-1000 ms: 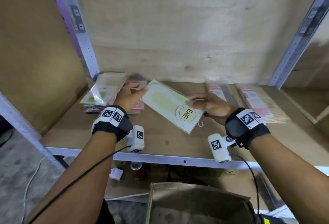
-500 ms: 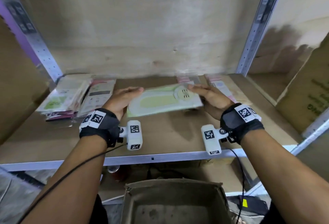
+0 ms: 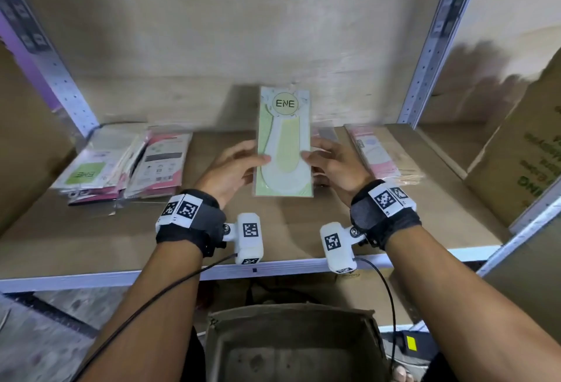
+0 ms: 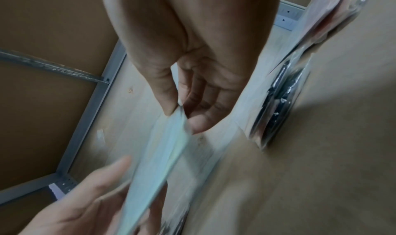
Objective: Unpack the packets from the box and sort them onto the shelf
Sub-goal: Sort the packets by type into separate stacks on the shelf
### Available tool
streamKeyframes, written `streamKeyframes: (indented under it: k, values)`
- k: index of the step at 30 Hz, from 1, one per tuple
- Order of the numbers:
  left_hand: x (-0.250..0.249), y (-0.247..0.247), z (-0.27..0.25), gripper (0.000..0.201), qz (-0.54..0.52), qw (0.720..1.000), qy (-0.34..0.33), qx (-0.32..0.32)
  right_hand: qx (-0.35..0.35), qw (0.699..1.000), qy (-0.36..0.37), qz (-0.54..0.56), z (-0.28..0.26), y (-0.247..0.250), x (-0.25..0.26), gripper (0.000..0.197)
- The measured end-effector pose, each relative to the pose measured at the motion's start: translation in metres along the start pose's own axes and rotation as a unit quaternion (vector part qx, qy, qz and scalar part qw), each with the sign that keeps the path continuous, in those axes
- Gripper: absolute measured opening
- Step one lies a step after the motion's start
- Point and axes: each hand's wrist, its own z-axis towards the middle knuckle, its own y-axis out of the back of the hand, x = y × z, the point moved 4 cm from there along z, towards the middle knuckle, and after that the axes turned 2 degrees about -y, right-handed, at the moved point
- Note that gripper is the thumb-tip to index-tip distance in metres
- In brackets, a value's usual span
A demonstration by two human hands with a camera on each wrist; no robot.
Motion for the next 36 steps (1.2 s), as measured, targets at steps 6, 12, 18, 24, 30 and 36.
streamKeyframes:
  k: [6,12,18,24,30,36]
  values:
    - [-0.007,0.021,0.002,0.038,-0.059,0.992,-0.045,-0.101,0.046,0.996,0.012,-0.075,0.003,-0.002,-0.005,0.031]
    - [-0.001,0.035,0.000,0.023,-0.017,0.995,-0.009,-0.102,0.050,0.991,-0.002,-0.127,0.005,0.002,-0.009,0.017]
    - [0.011,0.053,-0.003,0.011,-0.066,0.972,0.040,-0.222,0.065,0.986,-0.081,-0.131,-0.001,0.005,-0.012,0.036]
    - [0.014,0.054,-0.005,0.010,-0.109,0.966,0.069,-0.222,-0.008,0.997,-0.080,0.008,-0.005,0.010,-0.007,0.035]
    - [0.016,0.048,-0.004,0.021,-0.100,0.976,0.093,-0.168,-0.106,0.990,-0.064,0.061,-0.008,0.025,-0.002,0.029]
    - [0.013,0.043,-0.005,0.023,-0.061,0.977,0.070,-0.195,-0.100,0.992,-0.056,0.048,-0.007,0.024,-0.002,0.028]
